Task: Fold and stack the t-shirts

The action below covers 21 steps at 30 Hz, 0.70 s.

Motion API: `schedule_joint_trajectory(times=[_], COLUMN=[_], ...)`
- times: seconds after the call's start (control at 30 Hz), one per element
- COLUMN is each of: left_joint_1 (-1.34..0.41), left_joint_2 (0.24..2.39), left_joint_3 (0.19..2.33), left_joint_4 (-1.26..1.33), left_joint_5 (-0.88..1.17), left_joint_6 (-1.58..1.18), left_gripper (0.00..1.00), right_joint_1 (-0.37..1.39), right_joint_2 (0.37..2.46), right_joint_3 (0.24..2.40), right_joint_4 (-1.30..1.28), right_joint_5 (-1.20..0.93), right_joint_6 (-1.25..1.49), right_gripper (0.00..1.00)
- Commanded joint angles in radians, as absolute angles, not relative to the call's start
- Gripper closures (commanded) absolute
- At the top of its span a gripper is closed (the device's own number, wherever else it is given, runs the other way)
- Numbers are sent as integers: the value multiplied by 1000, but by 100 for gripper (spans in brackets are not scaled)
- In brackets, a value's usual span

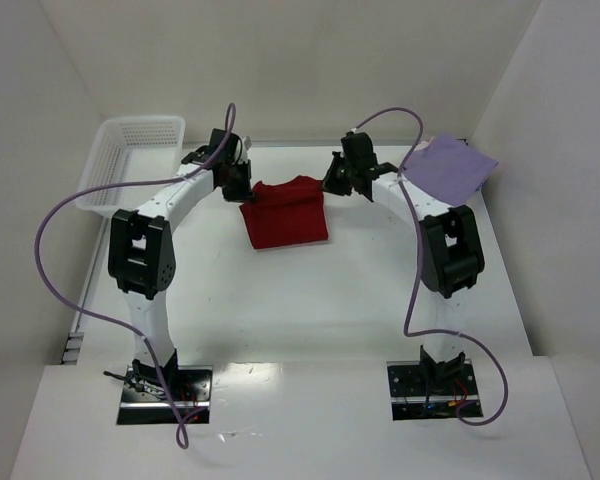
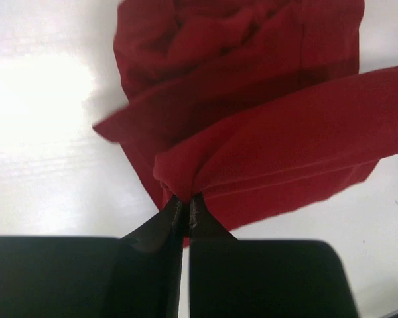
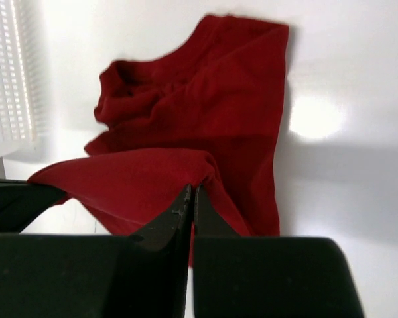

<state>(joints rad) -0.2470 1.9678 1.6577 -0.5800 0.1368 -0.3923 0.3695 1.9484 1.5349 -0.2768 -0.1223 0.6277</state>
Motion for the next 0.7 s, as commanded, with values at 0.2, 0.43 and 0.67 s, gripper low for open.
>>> schedule_joint_trajectory(times=[0.2,0.43,0.67], left_joint_1=[-199,-190,-190], left_joint_2=[2105,2189,2203], left_joint_3=[1876,1997,2043], left_joint_4=[-609,-641,-641], left_joint_5=[106,127,118], left_joint_6=[-339,-321,-302], left_gripper=[100,100,100], right_joint_1=[314,285,285], right_joint_2=[2077,2098,2042], right_joint_3=[1726,1736,1701], right_joint_4=[-247,-256,-256], right_joint_5=[-117,-117,-117], right_joint_6=[578,578,578], right_gripper=[100,100,100])
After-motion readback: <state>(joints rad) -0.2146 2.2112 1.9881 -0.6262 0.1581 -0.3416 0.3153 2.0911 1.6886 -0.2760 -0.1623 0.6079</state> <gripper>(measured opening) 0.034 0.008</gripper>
